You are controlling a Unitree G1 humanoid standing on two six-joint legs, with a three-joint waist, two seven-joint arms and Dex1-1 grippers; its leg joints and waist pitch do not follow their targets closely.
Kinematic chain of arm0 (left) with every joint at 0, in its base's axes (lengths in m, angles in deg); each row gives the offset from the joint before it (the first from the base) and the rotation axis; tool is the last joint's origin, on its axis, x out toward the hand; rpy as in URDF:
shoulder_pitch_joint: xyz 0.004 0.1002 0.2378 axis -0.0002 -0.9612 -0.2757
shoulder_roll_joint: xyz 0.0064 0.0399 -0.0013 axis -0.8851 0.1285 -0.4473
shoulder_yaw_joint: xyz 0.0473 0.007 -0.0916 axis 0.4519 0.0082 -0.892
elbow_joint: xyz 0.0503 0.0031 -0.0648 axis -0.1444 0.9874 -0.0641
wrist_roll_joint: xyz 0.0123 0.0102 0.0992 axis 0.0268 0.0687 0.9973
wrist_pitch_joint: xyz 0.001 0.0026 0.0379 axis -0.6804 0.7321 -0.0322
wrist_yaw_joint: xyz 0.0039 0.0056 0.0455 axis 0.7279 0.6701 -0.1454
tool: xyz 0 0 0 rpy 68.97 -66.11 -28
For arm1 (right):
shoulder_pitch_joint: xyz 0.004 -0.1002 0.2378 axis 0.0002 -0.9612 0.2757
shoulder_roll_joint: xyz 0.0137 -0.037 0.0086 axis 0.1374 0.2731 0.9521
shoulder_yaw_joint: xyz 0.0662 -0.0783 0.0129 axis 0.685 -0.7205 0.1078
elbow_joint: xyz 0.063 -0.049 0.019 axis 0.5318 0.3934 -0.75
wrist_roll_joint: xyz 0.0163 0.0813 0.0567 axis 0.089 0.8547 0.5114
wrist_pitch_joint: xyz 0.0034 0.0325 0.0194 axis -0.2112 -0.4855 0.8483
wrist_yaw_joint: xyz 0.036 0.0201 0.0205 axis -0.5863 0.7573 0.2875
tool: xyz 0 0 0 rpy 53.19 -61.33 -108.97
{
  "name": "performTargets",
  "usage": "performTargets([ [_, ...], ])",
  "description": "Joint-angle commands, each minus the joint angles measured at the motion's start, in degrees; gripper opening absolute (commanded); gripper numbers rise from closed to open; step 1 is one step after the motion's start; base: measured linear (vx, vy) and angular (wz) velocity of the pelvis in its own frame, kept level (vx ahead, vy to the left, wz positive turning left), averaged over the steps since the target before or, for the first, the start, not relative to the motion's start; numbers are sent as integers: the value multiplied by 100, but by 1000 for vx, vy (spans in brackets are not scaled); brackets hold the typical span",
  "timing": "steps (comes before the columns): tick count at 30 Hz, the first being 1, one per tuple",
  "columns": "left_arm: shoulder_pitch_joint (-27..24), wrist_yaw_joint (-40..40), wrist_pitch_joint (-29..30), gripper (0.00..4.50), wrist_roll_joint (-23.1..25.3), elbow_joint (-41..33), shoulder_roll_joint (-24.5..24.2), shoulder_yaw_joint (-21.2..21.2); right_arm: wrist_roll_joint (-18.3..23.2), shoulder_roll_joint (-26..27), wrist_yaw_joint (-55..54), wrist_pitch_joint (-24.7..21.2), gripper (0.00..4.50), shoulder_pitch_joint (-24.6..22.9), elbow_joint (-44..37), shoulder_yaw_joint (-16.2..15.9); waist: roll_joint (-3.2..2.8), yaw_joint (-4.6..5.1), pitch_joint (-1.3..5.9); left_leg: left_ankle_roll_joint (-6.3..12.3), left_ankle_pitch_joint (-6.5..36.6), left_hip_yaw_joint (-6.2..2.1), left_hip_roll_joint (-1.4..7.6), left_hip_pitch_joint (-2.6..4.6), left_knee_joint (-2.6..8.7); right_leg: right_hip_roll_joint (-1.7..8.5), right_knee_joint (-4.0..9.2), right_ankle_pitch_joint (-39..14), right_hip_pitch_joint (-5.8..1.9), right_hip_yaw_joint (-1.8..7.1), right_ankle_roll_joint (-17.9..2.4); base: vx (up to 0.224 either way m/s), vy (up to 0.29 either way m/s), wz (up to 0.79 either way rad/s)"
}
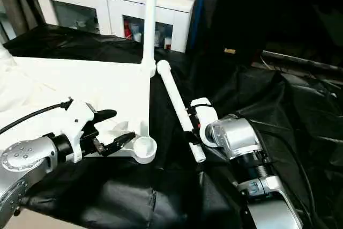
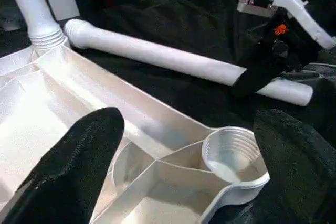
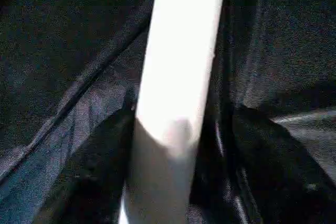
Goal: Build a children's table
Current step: Rotate table base
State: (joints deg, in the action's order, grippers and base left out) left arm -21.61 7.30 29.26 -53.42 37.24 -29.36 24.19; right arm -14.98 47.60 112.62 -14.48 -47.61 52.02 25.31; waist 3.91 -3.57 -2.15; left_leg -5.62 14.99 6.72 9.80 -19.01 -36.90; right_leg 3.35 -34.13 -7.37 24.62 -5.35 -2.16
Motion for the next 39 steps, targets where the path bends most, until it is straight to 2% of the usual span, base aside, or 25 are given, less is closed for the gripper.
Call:
performTargets([
  [1,34,-33,-10,450,35,-43,-24,-19,131,48,-2,-142,285,-64,247,51,-134,-25,258,-72,938,13,194,-81,550,415,467,-2897,-337,245,-268,0,0,0],
  [3,26,-52,-21,450,35,-29,-6,-49,150,67,-34,-89,265,-78,259,125,-135,-22,252,-94,1006,11,196,-82,554,423,470,-2959,-349,228,-263,0,0,0],
  [7,114,-357,-245,450,146,82,242,-243,178,96,-238,353,234,-144,184,442,-157,-21,263,-135,991,-3,208,-100,559,441,477,-2944,-376,206,-216,0,0,0],
  [9,164,-587,-256,450,263,136,369,-297,207,123,-318,522,221,-207,53,598,-141,-8,262,-117,978,0,202,-111,558,435,484,-2959,-387,201,-188,0,0,0],
  [11,168,-898,-329,450,234,180,651,-487,316,242,-484,811,198,-395,-285,952,-152,-19,269,-107,876,13,193,-116,546,438,503,-2936,-392,197,-147,0,0,0],
  [13,152,-952,-364,450,262,197,679,-502,387,296,-514,770,188,-524,-505,1084,-163,-24,282,-79,737,7,192,-123,552,424,472,-2775,-400,204,-163,0,0,0],
  [14,136,-982,-363,450,282,213,685,-502,400,312,-533,740,165,-626,-637,1110,-161,-21,286,-62,696,2,202,-116,559,416,456,-2653,-398,207,-186,0,0,0],
  [18,142,-1004,-404,450,316,248,728,-509,467,383,-629,971,153,-783,-720,1207,-170,-23,275,-44,697,8,206,-110,563,426,458,-2630,-390,211,-243,0,0,0],
  [20,144,-1002,-441,450,390,251,764,-520,498,500,-814,1371,139,-1003,-834,1386,-195,-19,266,-45,764,10,206,-116,577,439,483,-2716,-389,209,-237,0,0,0],
  [21,144,-1009,-437,450,404,256,772,-527,487,518,-845,1458,139,-1041,-862,1410,-185,-18,266,-49,787,16,203,-111,571,439,494,-2753,-385,206,-220,0,0,0],
  [26,119,-1013,-484,450,446,252,733,-489,577,627,-1009,1492,136,-1182,-1042,1624,-192,-15,253,-14,818,9,190,-108,576,433,504,-2890,-387,202,-156,0,0,0],
  [30,101,-1165,-539,450,581,287,782,-554,719,799,-1200,2241,136,-1299,-1265,1922,-198,-19,248,18,762,15,193,-123,581,446,511,-2874,-386,203,-137,0,0,0],
  [32,94,-1219,-584,450,638,320,804,-595,960,962,-1130,2693,136,-1333,-1518,2123,-204,-13,246,36,771,14,196,-120,584,440,505,-2890,-379,203,-116,0,0,0],
  [34,100,-1250,-607,450,660,335,823,-617,1049,1017,-1072,2831,136,-1361,-1669,2183,-198,-6,241,77,735,11,196,-124,593,434,500,-2852,-386,204,-94,0,0,0],
  [36,285,-1410,-556,450,511,417,1008,-825,1325,1171,-865,3334,136,-1471,-2194,2359,-207,-2,238,104,749,24,192,-109,588,432,516,-2878,-369,209,-87,0,0,0],
  [37,405,-1447,-544,450,407,437,1087,-914,1404,1211,-846,3554,136,-1496,-2353,2430,-169,-7,241,124,710,29,191,-123,589,432,527,-2893,-380,206,-65,0,0,0],
  [38,652,-1236,-411,450,-322,380,1316,-1176,1587,1289,-790,3886,136,-1495,-2598,2570,-164,-30,249,129,650,28,189,-117,589,450,513,-2900,-382,209,-69,0,0,0],
  [39,700,-1160,-370,450,-533,357,1371,-1238,1633,1307,-776,3946,136,-1493,-2636,2595,-185,-49,253,129,628,39,185,-102,579,466,520,-2906,-368,218,-99,0,0,0],
])
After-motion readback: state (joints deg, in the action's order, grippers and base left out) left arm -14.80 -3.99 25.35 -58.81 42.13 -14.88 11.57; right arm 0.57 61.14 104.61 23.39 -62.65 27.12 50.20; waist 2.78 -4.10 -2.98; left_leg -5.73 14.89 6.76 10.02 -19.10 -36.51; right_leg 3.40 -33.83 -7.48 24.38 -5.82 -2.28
